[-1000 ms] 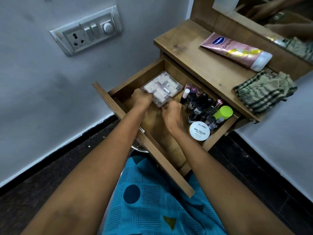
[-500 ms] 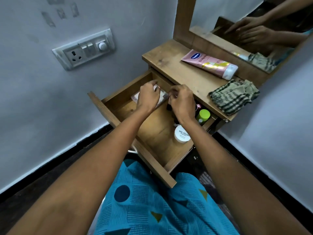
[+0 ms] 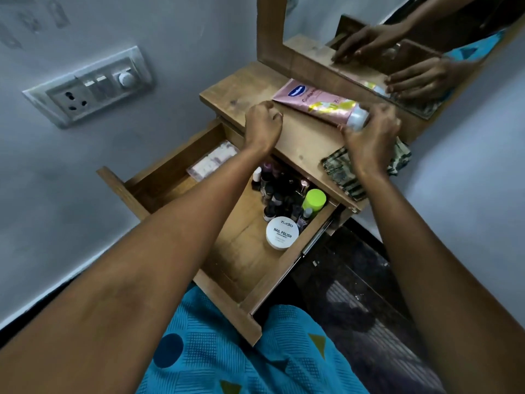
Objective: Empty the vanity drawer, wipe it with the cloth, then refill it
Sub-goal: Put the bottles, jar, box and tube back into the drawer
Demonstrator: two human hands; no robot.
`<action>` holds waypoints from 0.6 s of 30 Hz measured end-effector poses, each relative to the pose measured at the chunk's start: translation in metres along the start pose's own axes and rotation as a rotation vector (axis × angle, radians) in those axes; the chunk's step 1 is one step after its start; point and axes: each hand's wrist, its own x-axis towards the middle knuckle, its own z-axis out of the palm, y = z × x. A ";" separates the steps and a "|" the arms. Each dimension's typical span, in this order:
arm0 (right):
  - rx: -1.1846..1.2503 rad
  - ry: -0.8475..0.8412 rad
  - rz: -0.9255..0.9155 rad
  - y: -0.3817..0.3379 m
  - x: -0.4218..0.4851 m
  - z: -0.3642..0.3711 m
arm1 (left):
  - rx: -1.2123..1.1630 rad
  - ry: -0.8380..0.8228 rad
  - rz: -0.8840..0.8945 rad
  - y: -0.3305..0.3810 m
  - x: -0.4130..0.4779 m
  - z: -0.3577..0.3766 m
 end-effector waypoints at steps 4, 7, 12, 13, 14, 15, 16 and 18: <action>0.054 -0.003 -0.002 0.014 0.010 0.004 | 0.061 0.044 -0.008 0.001 0.018 0.009; 0.125 -0.036 0.014 0.018 0.018 0.007 | 0.122 0.065 -0.007 0.001 0.034 0.013; 0.175 -0.041 0.038 0.020 0.026 0.010 | 0.124 0.032 -0.005 0.004 0.051 0.020; 0.182 -0.034 0.041 0.020 0.027 0.010 | 0.122 0.038 -0.010 0.003 0.054 0.020; 0.192 -0.031 0.043 0.020 0.028 0.011 | 0.112 0.049 -0.024 0.003 0.056 0.020; 0.203 -0.032 0.043 0.021 0.029 0.011 | 0.093 0.063 -0.044 0.002 0.059 0.020; 0.213 -0.038 0.038 0.022 0.029 0.011 | 0.068 0.079 -0.070 0.001 0.060 0.020; 0.231 -0.061 0.026 0.023 0.030 0.011 | 0.005 0.115 -0.128 -0.002 0.063 0.018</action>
